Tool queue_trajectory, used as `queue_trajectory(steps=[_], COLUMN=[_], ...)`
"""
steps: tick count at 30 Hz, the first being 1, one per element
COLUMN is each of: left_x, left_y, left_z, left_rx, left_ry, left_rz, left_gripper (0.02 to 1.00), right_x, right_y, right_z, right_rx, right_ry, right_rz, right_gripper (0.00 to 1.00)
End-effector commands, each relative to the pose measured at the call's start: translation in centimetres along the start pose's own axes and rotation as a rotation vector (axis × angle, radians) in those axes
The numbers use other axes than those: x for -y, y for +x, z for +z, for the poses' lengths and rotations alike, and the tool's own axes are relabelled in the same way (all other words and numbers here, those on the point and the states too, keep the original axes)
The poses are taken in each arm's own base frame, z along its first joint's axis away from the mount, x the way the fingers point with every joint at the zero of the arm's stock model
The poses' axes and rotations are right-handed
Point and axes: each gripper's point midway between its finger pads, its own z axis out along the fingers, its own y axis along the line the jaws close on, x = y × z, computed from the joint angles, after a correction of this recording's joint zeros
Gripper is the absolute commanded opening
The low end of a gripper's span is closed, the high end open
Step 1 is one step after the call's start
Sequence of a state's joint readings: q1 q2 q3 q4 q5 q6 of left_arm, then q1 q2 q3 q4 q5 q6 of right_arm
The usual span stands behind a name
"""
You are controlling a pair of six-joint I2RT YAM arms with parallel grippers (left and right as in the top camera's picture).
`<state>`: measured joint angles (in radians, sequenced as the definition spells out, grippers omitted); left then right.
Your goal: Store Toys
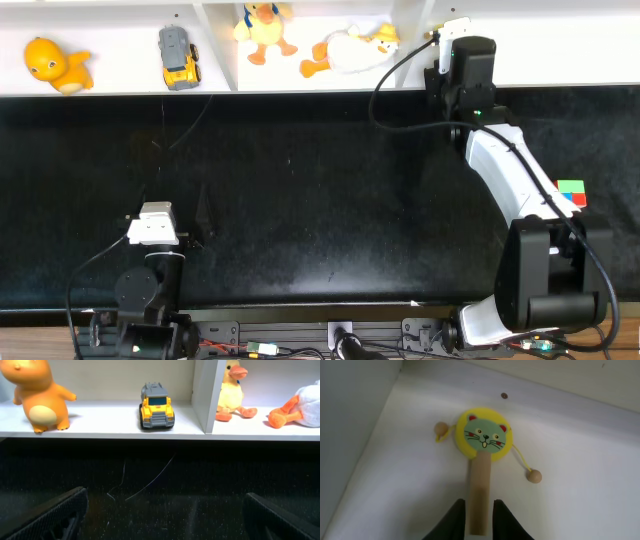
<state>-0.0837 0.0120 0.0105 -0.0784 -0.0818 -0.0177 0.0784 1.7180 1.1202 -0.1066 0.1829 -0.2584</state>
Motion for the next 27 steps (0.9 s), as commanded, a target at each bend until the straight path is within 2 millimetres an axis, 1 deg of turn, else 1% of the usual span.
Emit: queue_trajectory(steps=[1,2,6,8,9,11,13,14,15,16,18,19,22,23,24,27], left_x=[0.0,0.0,0.0,0.0,0.0,0.0,0.0,0.0,0.0,0.0,0.0,0.0,0.0,0.0,0.0,0.0], left_y=[-0.1,-0.1,-0.1,-0.1,0.0,-0.1,0.0,-0.1,-0.1,-0.1,-0.1,-0.1,-0.1,-0.1,-0.1,-0.1], left_z=[0.0,0.0,0.0,0.0,0.0,0.0,0.0,0.0,0.0,0.0,0.0,0.0,0.0,0.0,0.0,0.0], left_rx=[0.005,0.005,0.005,0.005,0.005,0.005,0.005,0.005,0.005,0.005,0.005,0.005,0.005,0.005,0.005,0.005], left_ry=[0.002,0.002,0.002,0.002,0.002,0.002,0.002,0.002,0.002,0.002,0.002,0.002,0.002,0.002,0.002,0.002], left_rz=[0.021,0.021,0.021,0.021,0.021,0.021,0.021,0.021,0.021,0.021,0.021,0.021,0.021,0.021,0.021,0.021], left_gripper=[0.998,0.998,0.996,0.998,0.998,0.998,0.998,0.998,0.998,0.998,0.998,0.998,0.998,0.998,0.998,0.996], right_x=[0.5,0.5,0.9,1.2,1.6,2.2,2.7,3.0,3.3,3.5,3.7,3.6,3.4,3.2,3.2,3.0], right_y=[-1.5,-1.6,-2.0,-1.7,-1.0,0.0,0.8,1.2,1.6,2.0,2.7,3.6,5.4,6.2,7.7,11.2], right_z=[-0.3,-0.4,-1.6,-2.3,-2.8,-3.6,-4.5,-4.9,-5.5,-6.1,-7.1,-8.5,-10.4,-11.2,-12.4,-14.6], right_rx=[0.034,0.034,0.036,0.019,-0.011,-0.054,-0.084,-0.096,-0.103,-0.108,-0.107,-0.101,-0.095,-0.101,-0.124,-0.23], right_ry=[0.002,0.001,0.003,0.005,0.006,0.01,0.014,0.017,0.022,0.026,0.031,0.032,0.034,0.032,0.036,0.037], right_rz=[0.021,0.021,0.022,0.023,0.024,0.027,0.031,0.034,0.037,0.039,0.043,0.043,0.044,0.043,0.04,0.024], right_gripper=[0.351,0.419,0.5,0.527,0.597,0.66,0.759,0.816,0.921,0.98,0.998,0.996,0.996,0.996,0.996,0.996])
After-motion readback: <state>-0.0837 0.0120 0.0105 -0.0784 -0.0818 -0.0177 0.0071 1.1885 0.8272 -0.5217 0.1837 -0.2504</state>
